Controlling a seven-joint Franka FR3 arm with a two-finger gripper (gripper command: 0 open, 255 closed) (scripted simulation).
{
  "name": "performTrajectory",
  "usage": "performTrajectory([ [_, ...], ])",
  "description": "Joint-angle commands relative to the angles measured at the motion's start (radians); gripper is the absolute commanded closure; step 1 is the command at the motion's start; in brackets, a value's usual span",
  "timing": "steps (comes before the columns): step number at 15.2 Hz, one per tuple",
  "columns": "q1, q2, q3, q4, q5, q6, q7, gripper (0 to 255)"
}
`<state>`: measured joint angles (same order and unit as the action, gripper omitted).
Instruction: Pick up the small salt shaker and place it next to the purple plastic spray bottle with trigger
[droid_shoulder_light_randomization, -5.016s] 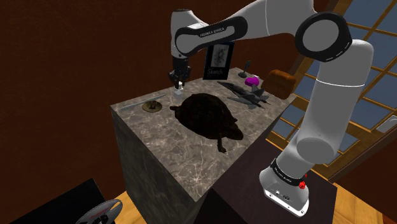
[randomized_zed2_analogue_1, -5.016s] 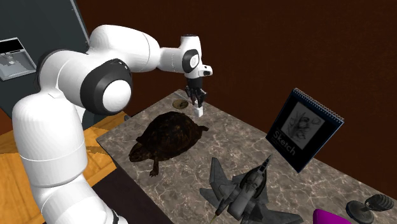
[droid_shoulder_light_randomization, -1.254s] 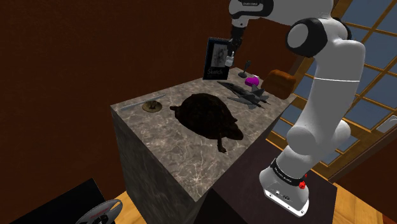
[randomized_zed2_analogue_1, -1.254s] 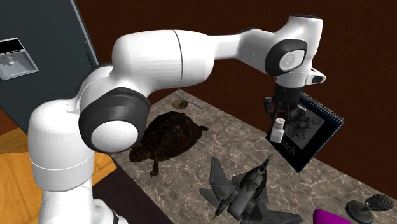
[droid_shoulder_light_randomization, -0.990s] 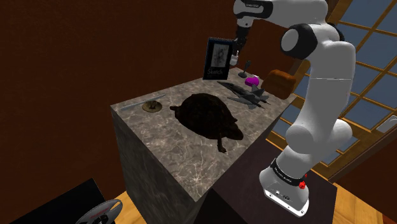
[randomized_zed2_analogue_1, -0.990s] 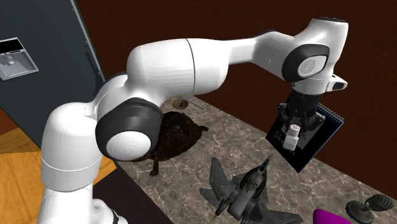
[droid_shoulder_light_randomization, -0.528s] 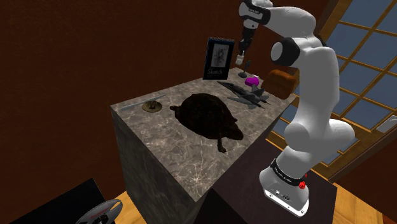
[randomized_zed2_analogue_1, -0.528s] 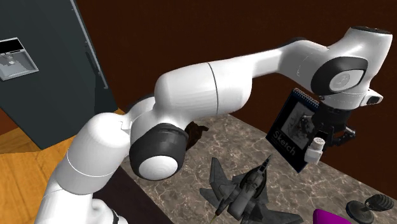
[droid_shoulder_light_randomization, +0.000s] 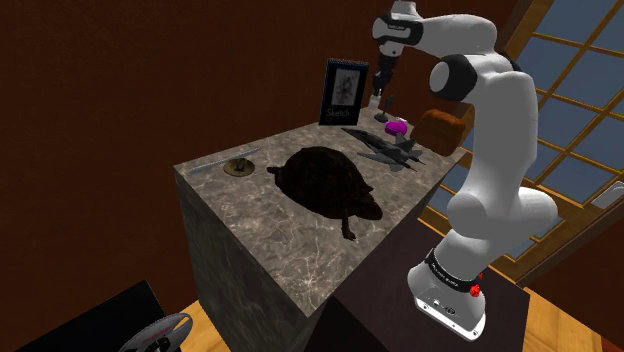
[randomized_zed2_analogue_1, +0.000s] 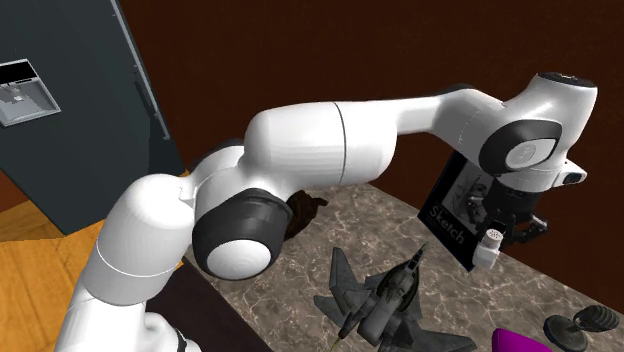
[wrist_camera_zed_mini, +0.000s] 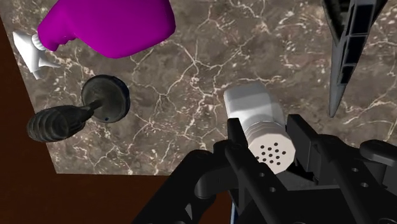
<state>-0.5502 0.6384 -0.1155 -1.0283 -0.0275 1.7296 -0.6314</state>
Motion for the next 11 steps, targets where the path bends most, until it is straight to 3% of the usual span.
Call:
performTrajectory([
  [1, 0.001, 0.000, 0.000, -0.027, 0.000, 0.027, 0.001, 255],
  [11, 0.005, -0.006, 0.001, -0.171, -0.003, 0.165, 0.010, 255],
])
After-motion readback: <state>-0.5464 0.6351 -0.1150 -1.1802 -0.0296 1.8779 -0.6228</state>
